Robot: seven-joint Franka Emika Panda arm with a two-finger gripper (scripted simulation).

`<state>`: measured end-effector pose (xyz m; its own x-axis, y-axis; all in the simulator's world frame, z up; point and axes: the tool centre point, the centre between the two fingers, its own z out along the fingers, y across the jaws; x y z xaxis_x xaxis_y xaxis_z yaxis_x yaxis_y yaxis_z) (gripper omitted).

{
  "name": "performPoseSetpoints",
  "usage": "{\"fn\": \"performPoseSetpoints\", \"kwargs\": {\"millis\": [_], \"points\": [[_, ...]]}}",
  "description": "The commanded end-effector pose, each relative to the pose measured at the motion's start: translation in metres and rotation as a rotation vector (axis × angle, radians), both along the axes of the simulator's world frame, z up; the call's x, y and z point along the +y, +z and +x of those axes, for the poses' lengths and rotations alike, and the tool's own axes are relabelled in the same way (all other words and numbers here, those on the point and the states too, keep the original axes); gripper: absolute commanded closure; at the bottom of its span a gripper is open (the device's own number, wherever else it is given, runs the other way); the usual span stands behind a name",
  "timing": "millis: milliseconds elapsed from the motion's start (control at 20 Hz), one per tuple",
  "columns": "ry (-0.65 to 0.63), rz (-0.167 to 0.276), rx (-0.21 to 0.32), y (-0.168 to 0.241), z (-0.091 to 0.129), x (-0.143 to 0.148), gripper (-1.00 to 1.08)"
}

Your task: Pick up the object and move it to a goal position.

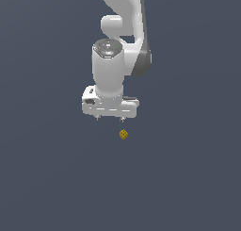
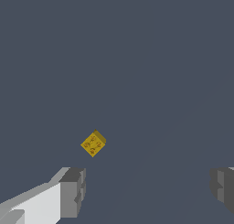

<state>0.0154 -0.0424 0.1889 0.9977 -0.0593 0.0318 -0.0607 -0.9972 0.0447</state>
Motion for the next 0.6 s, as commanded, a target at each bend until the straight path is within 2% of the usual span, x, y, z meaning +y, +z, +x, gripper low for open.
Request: {"fn": "performPoseSetpoints", "kwargs": {"millis": [0, 550], "points": [[-0.025, 0.004, 0.000, -0.004, 0.000, 0.003, -0.92], [-0.242, 0.031, 0.002, -0.038, -0.003, 0.023, -0.92]]}}
